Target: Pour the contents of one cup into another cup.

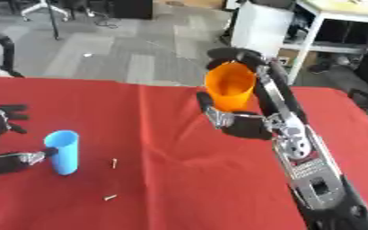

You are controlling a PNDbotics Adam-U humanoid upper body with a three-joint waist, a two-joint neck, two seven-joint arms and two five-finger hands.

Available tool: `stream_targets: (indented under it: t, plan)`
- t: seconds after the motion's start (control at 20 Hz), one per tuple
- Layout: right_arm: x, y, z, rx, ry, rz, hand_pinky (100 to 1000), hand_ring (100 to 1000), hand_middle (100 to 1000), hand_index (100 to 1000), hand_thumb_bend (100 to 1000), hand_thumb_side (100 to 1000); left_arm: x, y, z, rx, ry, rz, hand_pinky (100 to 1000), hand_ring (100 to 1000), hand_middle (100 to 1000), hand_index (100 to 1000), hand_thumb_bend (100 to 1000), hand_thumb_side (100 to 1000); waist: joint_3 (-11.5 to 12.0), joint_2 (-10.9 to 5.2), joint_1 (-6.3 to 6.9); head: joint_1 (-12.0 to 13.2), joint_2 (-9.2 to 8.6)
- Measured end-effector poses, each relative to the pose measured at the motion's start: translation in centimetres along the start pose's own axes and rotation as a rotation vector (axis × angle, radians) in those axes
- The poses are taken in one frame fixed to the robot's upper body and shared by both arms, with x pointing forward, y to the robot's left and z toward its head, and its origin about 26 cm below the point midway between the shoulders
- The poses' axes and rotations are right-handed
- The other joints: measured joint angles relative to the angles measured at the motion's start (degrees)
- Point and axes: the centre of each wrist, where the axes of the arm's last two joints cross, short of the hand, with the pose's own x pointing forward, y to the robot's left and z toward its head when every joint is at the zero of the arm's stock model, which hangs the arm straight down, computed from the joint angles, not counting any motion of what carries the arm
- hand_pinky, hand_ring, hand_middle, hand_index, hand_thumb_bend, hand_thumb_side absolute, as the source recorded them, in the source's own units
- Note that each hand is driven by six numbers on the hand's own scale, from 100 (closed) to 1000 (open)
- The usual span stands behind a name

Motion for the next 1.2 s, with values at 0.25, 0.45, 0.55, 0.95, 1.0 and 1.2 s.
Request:
stream_targets:
  t: [0.25, 0.45, 0.55, 0.95, 1.0, 1.2]
  plan:
    - [-3.8, 0.0, 3.0, -0.064, 0.225, -0.101, 310, 290, 564, 780, 180, 100, 1.6, 0.7, 0.0, 0.036, -0.037, 0.093, 548, 685, 712, 773, 764, 127, 0.13, 0.22, 0.47, 0.15, -0.21]
    - [-7.0, 1.4, 3.6, -0.011, 0.336, -0.164, 323, 300, 568, 785, 182, 100, 3.6, 0.8, 0.2, 0.045, -0.073, 0.195, 534, 659, 691, 761, 649, 100, 1.26, 0.24, 1.59, -0.67, -0.25]
    - [-8.3, 2.2, 3.5, 0.030, 0.362, -0.179, 359, 334, 578, 793, 185, 100, 4.5, 0.7, 0.6, 0.038, -0.082, 0.246, 529, 646, 678, 757, 621, 100, 1.93, 0.28, 2.11, -1.36, -0.27]
    - [-10.0, 3.8, 2.7, 0.193, 0.317, -0.104, 688, 742, 781, 923, 388, 100, 5.9, 0.8, 3.8, 0.018, -0.049, 0.326, 521, 627, 661, 751, 599, 100, 3.60, 0.46, 2.51, -3.36, -0.37]
    - [-10.1, 3.8, 2.8, 0.212, 0.315, -0.088, 703, 751, 789, 927, 411, 100, 5.9, 0.9, 4.2, 0.022, -0.042, 0.327, 520, 627, 660, 751, 599, 100, 3.60, 0.47, 2.47, -3.40, -0.37]
    - [-10.5, 3.9, 3.8, 0.269, 0.314, -0.045, 747, 776, 816, 942, 516, 100, 5.6, 1.3, 5.4, 0.047, -0.015, 0.325, 520, 625, 658, 751, 596, 100, 3.60, 0.46, 2.20, -3.40, -0.37]
